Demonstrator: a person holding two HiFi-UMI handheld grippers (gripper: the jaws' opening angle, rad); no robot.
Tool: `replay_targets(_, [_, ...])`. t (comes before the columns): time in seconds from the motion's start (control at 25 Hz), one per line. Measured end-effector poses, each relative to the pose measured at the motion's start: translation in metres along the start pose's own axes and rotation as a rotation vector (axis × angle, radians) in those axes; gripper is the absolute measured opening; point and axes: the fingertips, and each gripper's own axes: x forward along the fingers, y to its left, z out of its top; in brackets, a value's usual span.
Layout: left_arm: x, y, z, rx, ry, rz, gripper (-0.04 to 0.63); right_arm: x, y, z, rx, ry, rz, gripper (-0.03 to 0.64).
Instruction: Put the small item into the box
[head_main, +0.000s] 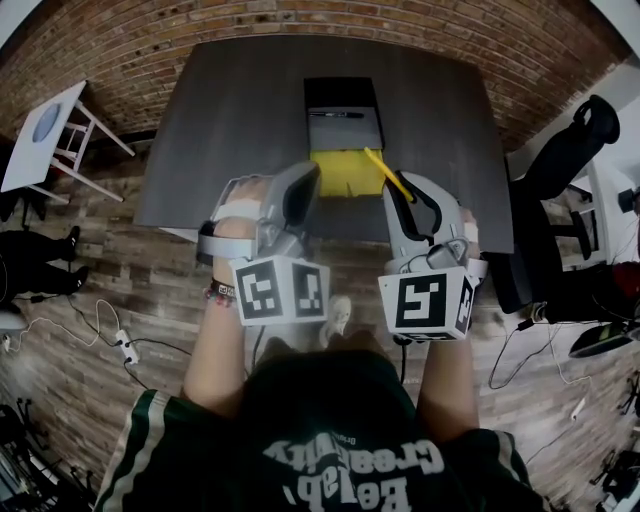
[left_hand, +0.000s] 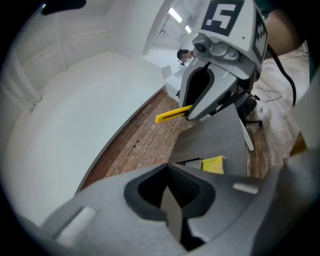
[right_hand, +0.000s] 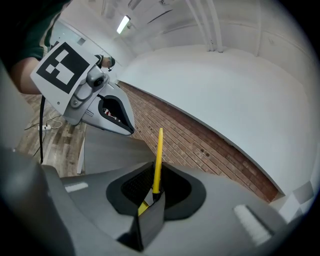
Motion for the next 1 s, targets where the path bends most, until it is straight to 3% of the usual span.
replay_targets(1.0, [0.113, 0.019, -0.004, -0.001, 0.12, 0.01, 0.002, 0.093, -0.065, -0.043, 0.014, -0.072, 0.1, 0.057])
